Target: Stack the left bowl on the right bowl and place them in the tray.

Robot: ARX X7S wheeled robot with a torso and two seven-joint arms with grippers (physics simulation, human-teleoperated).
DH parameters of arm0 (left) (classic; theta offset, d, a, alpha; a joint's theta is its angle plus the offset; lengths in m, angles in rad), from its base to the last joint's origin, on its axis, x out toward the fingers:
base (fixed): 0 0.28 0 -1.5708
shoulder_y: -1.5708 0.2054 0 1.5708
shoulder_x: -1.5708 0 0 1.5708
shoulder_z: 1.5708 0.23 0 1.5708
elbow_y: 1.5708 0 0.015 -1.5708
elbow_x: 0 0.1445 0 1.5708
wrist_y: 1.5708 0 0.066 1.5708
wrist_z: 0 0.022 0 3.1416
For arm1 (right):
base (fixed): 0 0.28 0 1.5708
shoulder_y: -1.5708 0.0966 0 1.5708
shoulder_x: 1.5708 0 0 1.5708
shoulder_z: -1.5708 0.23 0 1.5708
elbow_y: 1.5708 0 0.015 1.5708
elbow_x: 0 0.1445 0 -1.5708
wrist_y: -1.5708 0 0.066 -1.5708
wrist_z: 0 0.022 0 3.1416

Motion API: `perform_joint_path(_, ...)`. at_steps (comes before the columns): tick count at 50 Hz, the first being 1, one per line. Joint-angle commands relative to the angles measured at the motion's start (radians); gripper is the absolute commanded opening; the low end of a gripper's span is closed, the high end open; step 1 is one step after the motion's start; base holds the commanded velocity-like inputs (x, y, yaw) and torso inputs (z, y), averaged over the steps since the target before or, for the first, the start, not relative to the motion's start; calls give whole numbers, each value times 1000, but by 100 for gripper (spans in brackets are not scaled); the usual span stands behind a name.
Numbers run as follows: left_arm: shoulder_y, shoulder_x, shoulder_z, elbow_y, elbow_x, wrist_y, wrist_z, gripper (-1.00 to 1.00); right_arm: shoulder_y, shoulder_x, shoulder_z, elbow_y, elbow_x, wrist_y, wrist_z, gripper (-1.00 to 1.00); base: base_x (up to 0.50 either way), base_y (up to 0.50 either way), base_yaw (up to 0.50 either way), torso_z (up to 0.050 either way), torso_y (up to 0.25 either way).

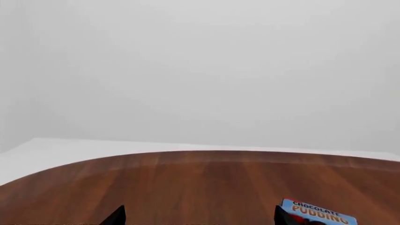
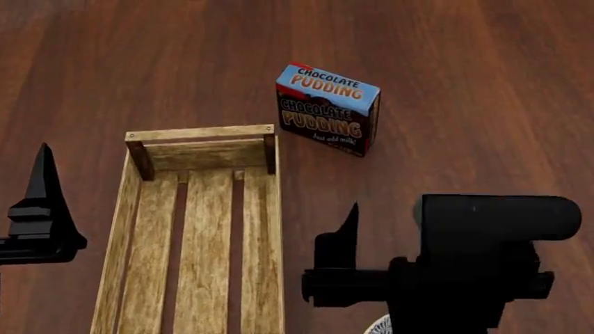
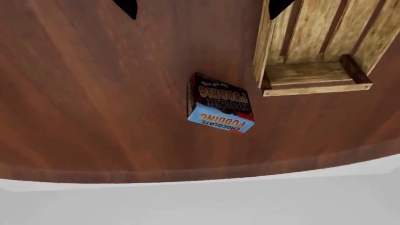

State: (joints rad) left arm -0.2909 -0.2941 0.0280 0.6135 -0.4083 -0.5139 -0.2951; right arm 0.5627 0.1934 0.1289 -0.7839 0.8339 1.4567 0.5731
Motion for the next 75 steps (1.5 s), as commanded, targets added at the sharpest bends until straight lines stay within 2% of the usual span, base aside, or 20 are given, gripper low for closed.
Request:
perform_joint_path(1, -5, -6, -19, 13, -25, -22, -13, 100, 58, 32, 78, 89, 479, 94, 398, 100, 0, 0, 0, 0, 0)
perform_joint_path(5, -4, -8, -18, 13, -27, -25, -15, 100, 32, 34, 72, 107, 497, 69, 415, 100, 0, 0, 0, 0, 0)
perform_joint_path(16, -6, -13, -25, 15, -38, -35, -25, 100, -62, 56, -7, 166, 366, -63, 285, 100, 0, 0, 0, 0, 0)
perform_joint_path(35, -10, -18, -21, 4, -42, -32, -31, 100, -134, 73, -60, 261, 293, -169, 184, 100, 0, 0, 0, 0, 0)
perform_joint_path(75, -11, -30, -21, 5, -59, -27, -45, 100, -188, 86, -114, 434, 206, -288, 96, 100, 0, 0, 0, 0, 0)
